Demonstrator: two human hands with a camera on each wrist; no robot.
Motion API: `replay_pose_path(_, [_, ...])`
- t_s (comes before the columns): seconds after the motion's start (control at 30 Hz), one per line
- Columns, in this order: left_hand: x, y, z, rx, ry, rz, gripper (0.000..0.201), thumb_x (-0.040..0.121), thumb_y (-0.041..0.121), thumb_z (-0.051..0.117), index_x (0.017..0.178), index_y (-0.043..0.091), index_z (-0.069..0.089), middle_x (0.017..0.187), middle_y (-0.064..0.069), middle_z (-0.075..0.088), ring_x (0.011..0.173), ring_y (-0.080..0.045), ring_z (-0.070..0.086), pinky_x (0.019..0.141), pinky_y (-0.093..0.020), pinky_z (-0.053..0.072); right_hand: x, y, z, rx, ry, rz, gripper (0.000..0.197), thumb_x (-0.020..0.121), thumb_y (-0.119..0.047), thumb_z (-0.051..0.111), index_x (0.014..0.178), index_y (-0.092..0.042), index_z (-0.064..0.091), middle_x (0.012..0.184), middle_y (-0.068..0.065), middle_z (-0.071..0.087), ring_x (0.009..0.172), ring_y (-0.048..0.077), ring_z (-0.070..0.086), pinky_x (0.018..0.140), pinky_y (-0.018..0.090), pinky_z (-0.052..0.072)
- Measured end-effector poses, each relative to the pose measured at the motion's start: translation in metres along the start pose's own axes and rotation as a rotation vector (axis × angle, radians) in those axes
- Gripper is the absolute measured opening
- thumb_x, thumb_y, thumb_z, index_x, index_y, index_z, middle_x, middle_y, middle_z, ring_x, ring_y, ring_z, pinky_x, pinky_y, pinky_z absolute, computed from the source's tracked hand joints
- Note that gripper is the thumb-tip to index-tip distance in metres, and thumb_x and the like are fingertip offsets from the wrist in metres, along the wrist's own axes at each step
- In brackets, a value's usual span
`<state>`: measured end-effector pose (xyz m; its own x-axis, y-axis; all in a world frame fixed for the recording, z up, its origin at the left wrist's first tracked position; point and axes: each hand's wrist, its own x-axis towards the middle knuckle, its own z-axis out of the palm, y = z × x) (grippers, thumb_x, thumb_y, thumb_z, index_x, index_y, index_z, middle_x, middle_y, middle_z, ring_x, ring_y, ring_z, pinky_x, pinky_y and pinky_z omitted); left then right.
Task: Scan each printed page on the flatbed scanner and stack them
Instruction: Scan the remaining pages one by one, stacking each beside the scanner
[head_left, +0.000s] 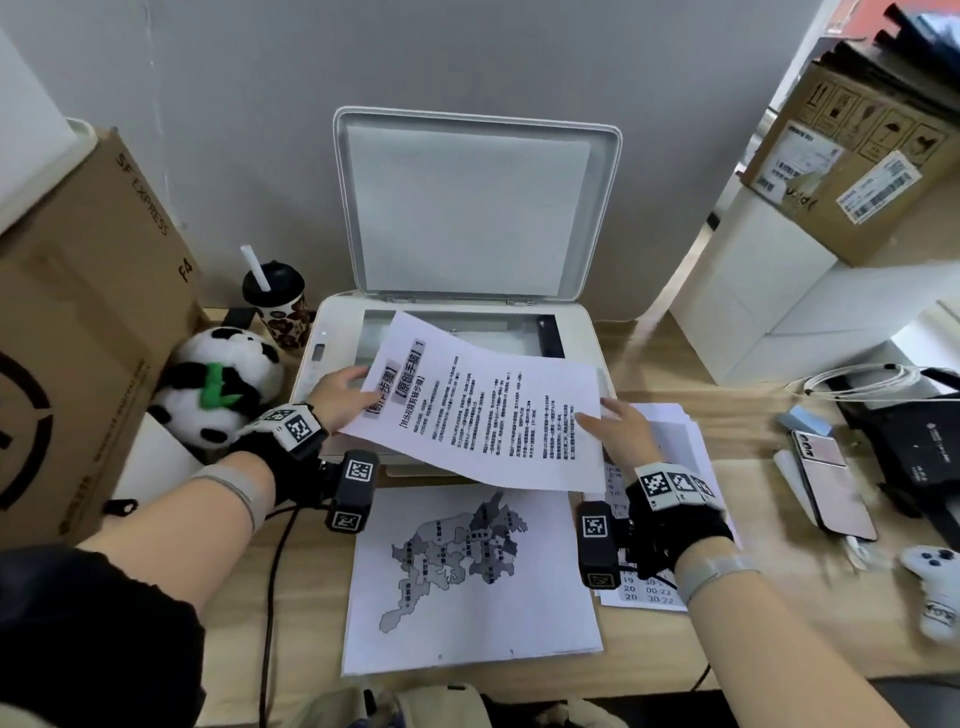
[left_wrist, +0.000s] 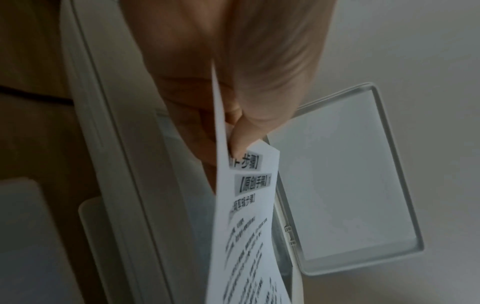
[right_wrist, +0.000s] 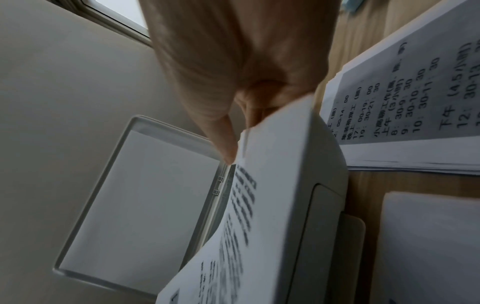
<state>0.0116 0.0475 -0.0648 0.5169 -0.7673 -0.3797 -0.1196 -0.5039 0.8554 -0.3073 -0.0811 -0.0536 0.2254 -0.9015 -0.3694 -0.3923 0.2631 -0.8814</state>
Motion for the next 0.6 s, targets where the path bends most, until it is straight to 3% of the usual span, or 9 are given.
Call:
replay_pose_path(0.1, [0.000,0.001,0.004,-0.168,0.016,-0.025,0.033,0.088,0.006,0.062,0.120,0.012,0.058,0.120,-0.019,0.063,0.107,-0.035,0.062,0.098,-0.050,0.047,-0.006,0.006,-0.002,-0.077,-0.063,0.029,0.026,0.091,-0.012,0.061,0.114,0.001,0.062,0.118,0.019,0.064,0.069,0.008,0.059,0.044,0.009,0.046])
replay_pose_path(0.2, [-0.003,0.006,0.011,-0.289,0.007,-0.014,0.030,0.088,0.006,0.062,0.118,0.010,0.060,0.116,-0.020,0.064,0.091,-0.029,0.065,0.089,-0.044,0.052,-0.008,0.018,-0.010,-0.020,-0.026,0.046,0.027,0.089,-0.011,0.063,0.113,0.001,0.063,0.112,0.014,0.066,0.062,0.004,0.062,0.046,0.009,0.048])
replay_pose_path(0.3, [-0.010,0.012,0.020,-0.382,-0.021,0.000,0.026,0.090,0.015,0.060,0.116,0.012,0.062,0.106,-0.013,0.068,0.080,-0.020,0.064,0.074,-0.033,0.053,-0.008,0.031,-0.020,0.102,0.085,0.083,0.026,0.089,-0.015,0.063,0.111,0.000,0.064,0.109,0.015,0.067,0.075,0.019,0.064,0.067,0.023,0.056])
replay_pose_path(0.37, [-0.018,0.018,0.026,-0.401,-0.092,-0.017,0.028,0.095,0.029,0.052,0.117,0.014,0.061,0.102,-0.006,0.068,0.077,-0.015,0.061,0.063,-0.024,0.048,-0.008,0.041,-0.028,0.201,0.206,0.098,0.015,0.089,-0.019,0.064,0.098,-0.006,0.067,0.108,0.018,0.067,0.086,0.026,0.062,0.083,0.039,0.052])
replay_pose_path(0.4, [-0.022,0.020,0.028,-0.403,-0.154,-0.038,0.032,0.097,0.035,0.045,0.116,0.015,0.061,0.102,-0.005,0.068,0.078,-0.014,0.060,0.060,-0.022,0.046,-0.009,0.044,-0.031,0.260,0.286,0.101,0.009,0.088,-0.021,0.065,0.088,-0.012,0.066,0.107,0.018,0.068,0.088,0.026,0.061,0.085,0.042,0.051])
replay_pose_path(0.43, [-0.025,0.021,0.030,-0.421,-0.227,-0.071,0.036,0.098,0.040,0.039,0.113,0.016,0.061,0.099,-0.004,0.068,0.077,-0.014,0.060,0.057,-0.021,0.045,-0.008,0.050,-0.034,0.339,0.370,0.100,0.011,0.087,-0.023,0.066,0.079,-0.016,0.064,0.102,0.017,0.069,0.086,0.025,0.061,0.080,0.039,0.052])
replay_pose_path(0.47, [-0.028,0.021,0.031,-0.430,-0.310,-0.111,0.040,0.098,0.044,0.036,0.111,0.015,0.061,0.094,-0.004,0.069,0.074,-0.014,0.061,0.053,-0.020,0.045,-0.010,0.054,-0.038,0.431,0.457,0.111,0.017,0.087,-0.025,0.067,0.074,-0.017,0.061,0.090,0.015,0.069,0.077,0.023,0.060,0.068,0.032,0.053])
replay_pose_path(0.53, [-0.034,0.018,0.036,-0.343,-0.480,-0.185,0.044,0.097,0.045,0.036,0.111,0.011,0.061,0.083,-0.005,0.069,0.067,-0.015,0.063,0.050,-0.020,0.045,-0.015,0.061,-0.047,0.546,0.559,0.190,0.020,0.087,-0.028,0.065,0.077,-0.015,0.055,0.054,0.006,0.060,0.047,0.015,0.053,0.042,0.018,0.040])
replay_pose_path(0.6, [-0.040,0.013,0.043,-0.123,-0.626,-0.256,0.043,0.096,0.043,0.038,0.107,0.008,0.062,0.079,-0.005,0.070,0.064,-0.016,0.065,0.052,-0.021,0.046,-0.017,0.074,-0.055,0.562,0.535,0.273,0.015,0.093,-0.028,0.057,0.094,-0.014,0.050,0.034,-0.004,0.053,0.033,0.005,0.049,0.040,0.015,0.041])
